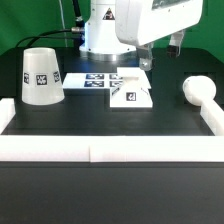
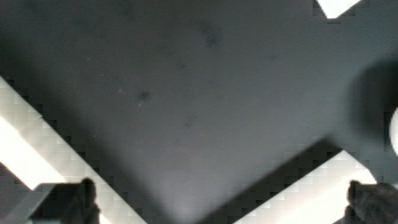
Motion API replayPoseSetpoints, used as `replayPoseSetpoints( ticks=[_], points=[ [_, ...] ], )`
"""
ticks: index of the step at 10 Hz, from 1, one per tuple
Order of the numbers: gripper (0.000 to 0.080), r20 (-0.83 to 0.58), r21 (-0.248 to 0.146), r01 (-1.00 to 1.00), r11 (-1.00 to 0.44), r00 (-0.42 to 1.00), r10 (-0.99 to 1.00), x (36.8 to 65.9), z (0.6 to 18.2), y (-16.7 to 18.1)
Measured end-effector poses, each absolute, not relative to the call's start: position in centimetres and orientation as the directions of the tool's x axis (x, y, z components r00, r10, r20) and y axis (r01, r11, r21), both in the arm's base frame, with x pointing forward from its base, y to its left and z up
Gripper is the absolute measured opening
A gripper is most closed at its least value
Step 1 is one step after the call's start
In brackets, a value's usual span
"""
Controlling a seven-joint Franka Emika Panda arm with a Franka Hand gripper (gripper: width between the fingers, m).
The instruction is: Assemble lamp
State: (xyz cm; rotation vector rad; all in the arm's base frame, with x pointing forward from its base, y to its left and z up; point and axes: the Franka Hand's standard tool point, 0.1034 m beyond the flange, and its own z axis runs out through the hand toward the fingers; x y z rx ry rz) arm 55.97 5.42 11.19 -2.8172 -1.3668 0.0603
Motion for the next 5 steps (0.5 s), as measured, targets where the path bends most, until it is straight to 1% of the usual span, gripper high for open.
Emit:
replayPoseSetpoints(
  ticks=[5],
  points=[
    [0.07, -0.031, -0.026, 0.785, -0.619, 0.618, 0.785, 55.97, 11.18, 5.42]
  ],
)
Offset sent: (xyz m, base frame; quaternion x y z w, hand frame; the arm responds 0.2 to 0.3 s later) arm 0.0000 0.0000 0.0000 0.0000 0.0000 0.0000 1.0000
